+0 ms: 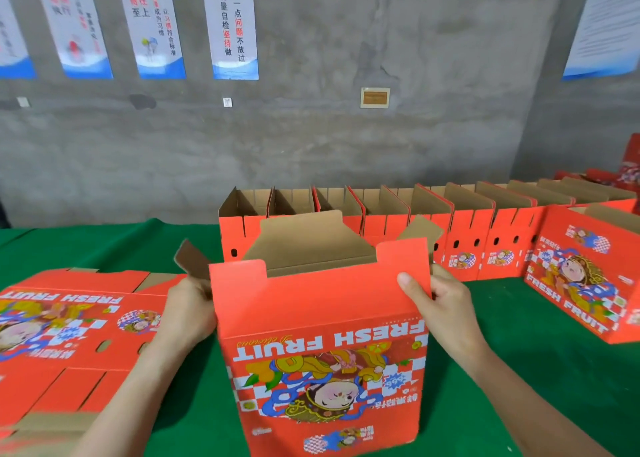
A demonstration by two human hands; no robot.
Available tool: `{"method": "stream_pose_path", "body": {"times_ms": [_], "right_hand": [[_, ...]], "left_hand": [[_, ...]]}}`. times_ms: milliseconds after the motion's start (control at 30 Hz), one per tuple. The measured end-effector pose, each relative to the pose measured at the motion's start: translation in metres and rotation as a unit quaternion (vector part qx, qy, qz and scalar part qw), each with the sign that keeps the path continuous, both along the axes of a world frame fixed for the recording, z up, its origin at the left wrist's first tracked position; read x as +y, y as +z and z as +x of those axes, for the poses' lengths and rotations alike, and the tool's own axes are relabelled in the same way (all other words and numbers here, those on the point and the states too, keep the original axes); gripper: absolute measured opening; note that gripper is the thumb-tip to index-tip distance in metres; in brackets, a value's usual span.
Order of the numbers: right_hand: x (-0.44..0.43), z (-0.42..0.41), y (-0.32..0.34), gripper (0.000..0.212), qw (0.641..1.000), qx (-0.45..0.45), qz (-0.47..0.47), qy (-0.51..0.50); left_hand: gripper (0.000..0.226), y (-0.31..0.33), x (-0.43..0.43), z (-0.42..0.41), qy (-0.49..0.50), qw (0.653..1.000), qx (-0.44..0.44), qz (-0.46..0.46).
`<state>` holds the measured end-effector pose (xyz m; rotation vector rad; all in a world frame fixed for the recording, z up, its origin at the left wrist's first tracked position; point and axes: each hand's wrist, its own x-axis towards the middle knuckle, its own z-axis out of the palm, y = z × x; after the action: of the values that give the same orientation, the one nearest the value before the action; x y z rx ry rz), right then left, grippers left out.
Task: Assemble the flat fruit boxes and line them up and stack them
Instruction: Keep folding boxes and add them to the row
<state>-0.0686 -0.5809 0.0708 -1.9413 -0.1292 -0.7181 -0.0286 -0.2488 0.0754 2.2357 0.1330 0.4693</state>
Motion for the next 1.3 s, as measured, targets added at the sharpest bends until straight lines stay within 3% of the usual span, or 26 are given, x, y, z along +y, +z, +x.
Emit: {"method": "stream_pose_path", "body": {"times_ms": [133,333,500,567,667,800,900,967,1033,1133,1300], "right_hand": [[-0.003,-0.003,-0.011,0.038,0.994,0.104,-0.029,0.001],[-0.011,-0.001,-0.024,0.035,0.989,0.145,0.007,-0.031],[-0.016,0.007,-0.027,0.039,0.983,0.17,-0.017,-0.064],[-0.017,0.01,-0.028,0.038,0.98,0.186,-0.032,-0.063],[-0.011,0.009,-0.024,0.022,0.979,0.185,-0.062,-0.058],[-0.008,0.008,-0.019,0.077,0.966,0.219,-0.118,-0.073],[-0.003,0.009,-0.013,0.081,0.926,0.164,-0.302,-0.156],[0.002,0.013,-0.006,0.076,0.896,0.102,-0.407,-0.145],[0.014,0.019,0.002,0.069,0.893,0.088,-0.439,-0.042],[0.036,0.035,0.006,0.06,0.887,0.112,-0.438,0.094],[0.043,0.066,-0.001,0.071,0.84,0.224,-0.484,0.094]], "left_hand": [[0.016,-0.012,-0.006,-0.004,0.047,0.998,-0.049,-0.009],[0.038,-0.023,-0.023,-0.001,0.074,0.99,-0.061,-0.099],[0.01,-0.016,-0.022,-0.004,-0.019,0.992,-0.025,-0.126],[0.019,-0.011,-0.019,-0.006,-0.055,0.995,0.009,-0.078],[0.039,-0.005,-0.02,-0.008,-0.033,0.997,0.02,0.068],[0.052,0.001,-0.026,-0.005,-0.026,0.987,0.033,0.156],[0.07,0.003,-0.027,0.0,-0.018,0.974,0.064,0.216],[0.076,0.003,-0.027,0.002,-0.015,0.971,0.069,0.228],[0.077,0.003,-0.027,0.003,-0.016,0.97,0.072,0.231],[0.076,0.003,-0.025,0.004,-0.021,0.969,0.073,0.233],[0.101,-0.001,-0.024,0.006,-0.049,0.973,0.031,0.222]]}}
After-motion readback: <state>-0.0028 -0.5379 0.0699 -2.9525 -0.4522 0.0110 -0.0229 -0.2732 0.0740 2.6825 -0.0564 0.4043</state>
